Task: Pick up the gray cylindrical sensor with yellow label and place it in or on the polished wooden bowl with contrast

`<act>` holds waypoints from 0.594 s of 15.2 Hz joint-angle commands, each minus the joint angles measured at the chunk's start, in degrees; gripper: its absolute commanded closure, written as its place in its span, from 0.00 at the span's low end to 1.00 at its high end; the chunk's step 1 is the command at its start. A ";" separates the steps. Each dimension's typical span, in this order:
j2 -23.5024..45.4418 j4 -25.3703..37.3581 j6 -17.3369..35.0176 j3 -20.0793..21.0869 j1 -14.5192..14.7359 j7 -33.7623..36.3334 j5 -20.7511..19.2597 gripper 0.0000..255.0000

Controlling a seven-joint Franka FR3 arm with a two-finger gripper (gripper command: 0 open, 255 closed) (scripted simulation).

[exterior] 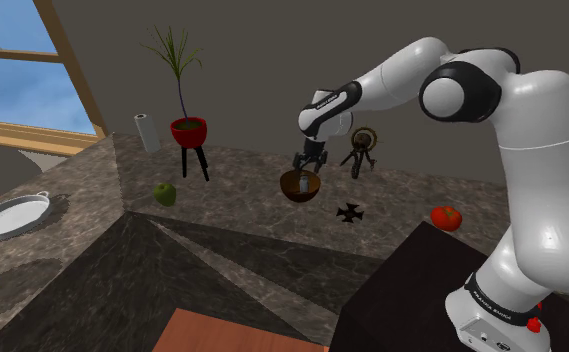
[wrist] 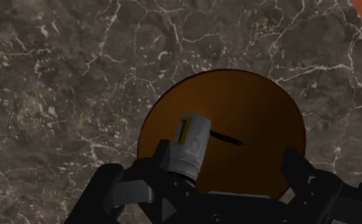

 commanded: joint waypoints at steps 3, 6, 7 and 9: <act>-3.00 0.53 -3.53 -0.87 -0.09 0.55 -1.17 0.00; -3.00 0.53 -3.53 -0.87 -0.09 0.56 -1.17 0.00; -3.00 0.53 -3.53 -0.87 -0.09 0.56 -1.17 0.00; -3.00 0.53 -3.53 -0.87 -0.09 0.55 -1.17 0.00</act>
